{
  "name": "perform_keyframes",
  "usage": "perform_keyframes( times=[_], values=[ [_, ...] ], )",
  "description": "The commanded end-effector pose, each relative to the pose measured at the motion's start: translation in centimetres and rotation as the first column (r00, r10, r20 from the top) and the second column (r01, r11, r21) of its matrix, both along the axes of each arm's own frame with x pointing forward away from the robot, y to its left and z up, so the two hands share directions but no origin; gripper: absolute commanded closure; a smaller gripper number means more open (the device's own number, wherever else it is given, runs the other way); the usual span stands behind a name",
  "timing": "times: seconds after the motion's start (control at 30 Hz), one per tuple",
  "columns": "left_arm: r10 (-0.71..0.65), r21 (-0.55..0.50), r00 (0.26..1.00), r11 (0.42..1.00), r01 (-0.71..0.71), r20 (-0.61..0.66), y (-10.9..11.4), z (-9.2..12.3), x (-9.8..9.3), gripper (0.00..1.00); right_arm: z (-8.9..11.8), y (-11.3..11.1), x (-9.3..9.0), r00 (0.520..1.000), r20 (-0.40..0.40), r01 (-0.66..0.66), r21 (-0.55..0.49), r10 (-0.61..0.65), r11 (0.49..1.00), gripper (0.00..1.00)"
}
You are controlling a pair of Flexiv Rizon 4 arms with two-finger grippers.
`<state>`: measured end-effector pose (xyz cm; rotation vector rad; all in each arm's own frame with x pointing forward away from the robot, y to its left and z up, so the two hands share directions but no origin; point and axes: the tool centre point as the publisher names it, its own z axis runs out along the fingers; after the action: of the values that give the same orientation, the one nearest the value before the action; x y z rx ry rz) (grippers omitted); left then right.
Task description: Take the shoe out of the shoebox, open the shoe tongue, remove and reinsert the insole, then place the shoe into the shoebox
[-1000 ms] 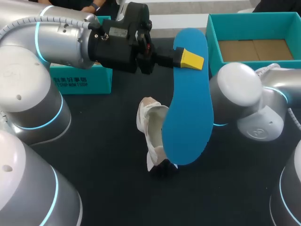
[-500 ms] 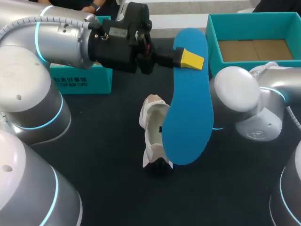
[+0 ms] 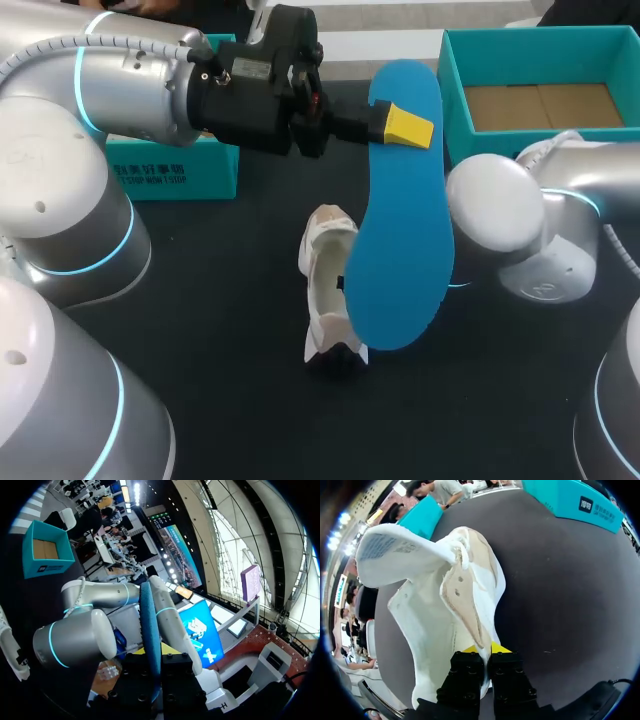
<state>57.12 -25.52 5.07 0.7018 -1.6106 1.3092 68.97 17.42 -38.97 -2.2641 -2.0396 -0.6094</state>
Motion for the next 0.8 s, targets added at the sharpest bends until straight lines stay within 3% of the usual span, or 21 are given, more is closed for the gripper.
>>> perform_keyframes(
  times=[0.03,0.1,0.13,0.53,0.67,0.8],
  values=[
    [0.001,0.001,1.000,1.000,-0.001,0.000,0.0,-0.1,-0.1,1.00,-0.2,0.1,-0.1,1.000,0.004,0.004,0.008,-0.004,1.000,0.55],
    [0.001,0.001,1.000,1.000,-0.001,0.000,0.0,-0.1,-0.1,1.00,0.4,0.0,-0.1,1.000,0.005,0.000,0.012,0.000,1.000,0.11],
    [0.001,0.001,1.000,1.000,-0.001,0.000,0.0,-0.1,-0.1,1.00,0.7,0.0,-0.1,1.000,0.005,-0.002,0.022,0.002,1.000,0.00],
    [0.001,0.001,1.000,1.000,-0.001,0.000,0.0,-0.1,-0.1,1.00,6.4,-0.7,0.4,0.998,0.020,-0.069,0.246,0.066,0.967,0.00],
    [0.001,0.001,1.000,1.000,-0.001,0.000,0.0,-0.1,-0.1,1.00,7.9,-1.2,0.6,0.995,0.029,-0.101,0.385,0.097,0.917,0.00],
    [0.001,0.001,1.000,1.000,-0.001,0.000,0.0,-0.1,-0.1,1.00,9.1,-1.0,0.4,0.985,0.027,-0.156,0.552,0.169,0.819,0.00]
  ],
)
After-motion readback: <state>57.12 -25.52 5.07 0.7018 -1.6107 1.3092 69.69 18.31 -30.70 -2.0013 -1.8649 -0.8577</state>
